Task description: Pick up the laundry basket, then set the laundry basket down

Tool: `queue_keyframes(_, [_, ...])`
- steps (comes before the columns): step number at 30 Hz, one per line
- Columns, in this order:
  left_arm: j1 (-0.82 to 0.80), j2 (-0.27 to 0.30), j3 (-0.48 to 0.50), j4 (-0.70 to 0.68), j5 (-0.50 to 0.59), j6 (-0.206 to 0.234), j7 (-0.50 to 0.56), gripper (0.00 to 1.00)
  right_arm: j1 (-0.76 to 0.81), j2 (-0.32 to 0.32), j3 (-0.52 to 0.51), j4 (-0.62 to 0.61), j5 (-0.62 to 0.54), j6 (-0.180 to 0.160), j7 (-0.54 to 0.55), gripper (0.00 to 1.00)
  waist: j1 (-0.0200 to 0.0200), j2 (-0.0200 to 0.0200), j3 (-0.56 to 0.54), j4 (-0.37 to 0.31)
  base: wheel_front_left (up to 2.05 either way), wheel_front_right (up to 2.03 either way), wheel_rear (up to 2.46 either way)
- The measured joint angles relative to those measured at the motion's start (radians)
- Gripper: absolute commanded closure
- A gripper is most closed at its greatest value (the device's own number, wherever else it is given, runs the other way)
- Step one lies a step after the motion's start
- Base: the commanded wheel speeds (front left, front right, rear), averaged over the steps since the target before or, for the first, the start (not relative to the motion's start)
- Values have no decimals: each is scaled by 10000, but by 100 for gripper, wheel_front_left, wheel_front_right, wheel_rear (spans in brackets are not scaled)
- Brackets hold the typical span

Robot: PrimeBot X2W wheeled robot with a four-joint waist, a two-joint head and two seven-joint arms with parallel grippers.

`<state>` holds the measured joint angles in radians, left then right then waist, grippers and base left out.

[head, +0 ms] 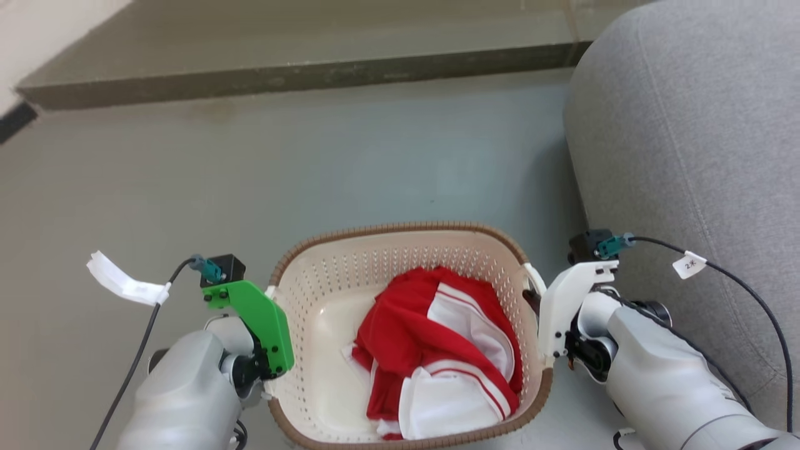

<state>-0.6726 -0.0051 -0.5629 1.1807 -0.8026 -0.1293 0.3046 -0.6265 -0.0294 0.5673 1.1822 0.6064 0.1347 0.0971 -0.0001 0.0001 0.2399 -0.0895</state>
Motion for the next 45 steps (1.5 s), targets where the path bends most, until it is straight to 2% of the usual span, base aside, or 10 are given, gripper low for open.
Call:
queue_keyframes(22, [945, 4, -161, 255, -957, 0, 1011, 100, 658, 29, 462, 157, 640, 0, 1164, 100, -1, 0, -2011, -91, 0, 0, 0])
queue_keyframes(45, [942, 4, -211, 359, -1030, 0, 1011, 100, 619, 27, 650, 117, 903, 0, 1239, 100, 0, 0, -1965, -149, 0, 0, 0])
